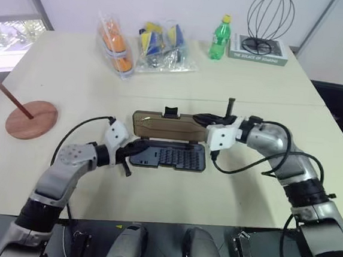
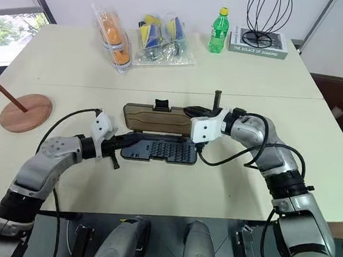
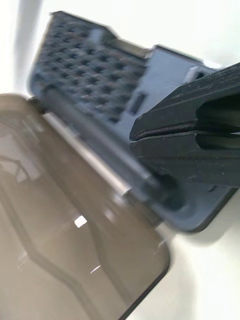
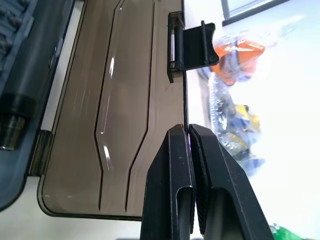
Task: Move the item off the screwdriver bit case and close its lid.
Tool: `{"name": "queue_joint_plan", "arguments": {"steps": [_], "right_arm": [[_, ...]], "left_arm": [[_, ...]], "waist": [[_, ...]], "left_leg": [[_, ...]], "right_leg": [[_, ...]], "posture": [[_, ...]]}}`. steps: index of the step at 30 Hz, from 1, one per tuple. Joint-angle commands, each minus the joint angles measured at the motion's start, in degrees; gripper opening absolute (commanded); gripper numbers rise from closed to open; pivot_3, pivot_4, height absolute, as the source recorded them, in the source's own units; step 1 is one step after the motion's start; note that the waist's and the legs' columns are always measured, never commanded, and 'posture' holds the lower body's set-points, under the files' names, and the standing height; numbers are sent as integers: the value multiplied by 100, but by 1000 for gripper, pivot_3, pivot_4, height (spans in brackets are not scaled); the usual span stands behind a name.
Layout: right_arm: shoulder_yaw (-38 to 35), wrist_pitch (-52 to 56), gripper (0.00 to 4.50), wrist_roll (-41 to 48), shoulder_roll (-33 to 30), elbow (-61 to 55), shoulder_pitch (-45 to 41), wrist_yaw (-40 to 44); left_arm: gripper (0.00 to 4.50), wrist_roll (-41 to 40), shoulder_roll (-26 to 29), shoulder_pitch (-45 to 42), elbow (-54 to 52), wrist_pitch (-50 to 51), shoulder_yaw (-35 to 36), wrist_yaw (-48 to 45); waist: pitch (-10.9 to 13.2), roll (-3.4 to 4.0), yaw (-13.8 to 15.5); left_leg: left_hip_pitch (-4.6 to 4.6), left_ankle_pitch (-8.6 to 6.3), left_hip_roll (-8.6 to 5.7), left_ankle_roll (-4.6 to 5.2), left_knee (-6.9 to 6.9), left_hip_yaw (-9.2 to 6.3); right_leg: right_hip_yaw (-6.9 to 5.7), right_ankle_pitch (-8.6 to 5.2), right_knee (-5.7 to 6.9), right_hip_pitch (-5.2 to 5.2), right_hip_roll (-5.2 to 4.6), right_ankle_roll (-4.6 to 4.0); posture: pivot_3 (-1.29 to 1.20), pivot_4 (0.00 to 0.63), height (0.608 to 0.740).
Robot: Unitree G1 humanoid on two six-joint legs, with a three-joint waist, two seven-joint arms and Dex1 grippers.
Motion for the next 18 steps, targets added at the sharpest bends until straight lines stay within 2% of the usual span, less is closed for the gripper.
{"name": "queue_joint_plan", "arguments": {"steps": [1,8,14,18], "right_arm": [[-127,194,44,73,-49,-501,120,-13],[-45,310,44,119,-33,-599,191,56],[-3,256,44,114,-26,-536,173,85],[2,235,44,100,-30,-495,149,92]], "left_arm": [[0,-489,55,-290,-279,284,297,-196],[0,-1747,346,-1041,-793,1280,733,-675],[0,-1757,87,-2005,295,1101,1386,6],[0,-1384,141,-2162,1163,707,1416,11]], "waist": [[0,0,-7],[2,-2,-16],[3,-4,-35],[3,-4,-36]], "left_leg": [[0,0,0,0,0,0],[-2,0,1,0,0,0],[0,2,0,-3,1,0],[0,8,0,-13,0,2]], "right_leg": [[0,0,0,0,0,0],[0,0,-1,-1,0,0],[-1,0,-1,0,1,0],[-1,0,-2,0,1,0]], "posture": [[0,150,740],[0,150,740],[0,150,740],[0,150,740]]}}
